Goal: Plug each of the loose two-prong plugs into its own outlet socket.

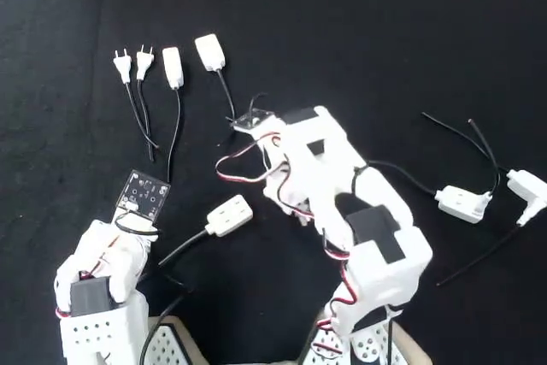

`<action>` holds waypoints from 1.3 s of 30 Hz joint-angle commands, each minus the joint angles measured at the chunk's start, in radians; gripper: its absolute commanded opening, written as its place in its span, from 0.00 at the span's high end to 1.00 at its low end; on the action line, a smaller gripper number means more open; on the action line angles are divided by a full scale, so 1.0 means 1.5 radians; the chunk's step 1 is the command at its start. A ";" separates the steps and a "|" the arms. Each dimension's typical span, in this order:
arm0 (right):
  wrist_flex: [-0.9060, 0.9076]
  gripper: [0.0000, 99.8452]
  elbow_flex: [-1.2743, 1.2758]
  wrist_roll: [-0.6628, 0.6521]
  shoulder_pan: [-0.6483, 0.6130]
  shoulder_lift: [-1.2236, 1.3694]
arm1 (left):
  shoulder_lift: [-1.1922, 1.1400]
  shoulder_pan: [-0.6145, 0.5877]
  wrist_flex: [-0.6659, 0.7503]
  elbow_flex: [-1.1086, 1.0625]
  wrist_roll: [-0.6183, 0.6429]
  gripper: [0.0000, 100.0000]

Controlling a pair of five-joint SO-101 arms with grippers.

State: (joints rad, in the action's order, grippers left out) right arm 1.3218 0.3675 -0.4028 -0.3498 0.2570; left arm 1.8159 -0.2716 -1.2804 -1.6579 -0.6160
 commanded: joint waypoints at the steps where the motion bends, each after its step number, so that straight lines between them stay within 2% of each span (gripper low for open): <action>1: 0.028 0.84 -0.063 -0.002 -0.009 -0.003 | 0.001 -0.001 -0.004 0.004 -0.004 0.91; 6: 0.029 0.85 -0.072 0.037 -0.050 0.016 | 0.001 -0.001 -0.005 0.004 -0.004 0.91; 11: 0.069 0.86 -0.143 0.038 -0.056 0.097 | 0.001 -0.001 -0.005 0.004 -0.004 0.91; 16: 0.108 0.97 -0.233 0.037 -0.054 0.171 | 0.001 -0.001 -0.005 0.004 -0.004 0.91; 24: 0.237 0.85 -0.379 0.036 -0.056 0.278 | 0.001 -0.014 -0.006 0.005 -0.005 0.91; 32: 0.282 0.87 -0.452 0.041 -0.056 0.371 | 0.001 -0.019 -0.006 0.004 -0.020 0.91; 39: 0.297 0.87 -0.429 0.054 -0.052 0.369 | 0.001 -0.019 -0.006 0.004 -0.020 0.91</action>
State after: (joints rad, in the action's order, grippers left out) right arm 1.7331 -0.2984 -0.3353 -0.4219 0.7925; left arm 1.8159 -0.2900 -1.2804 -1.6579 -0.6391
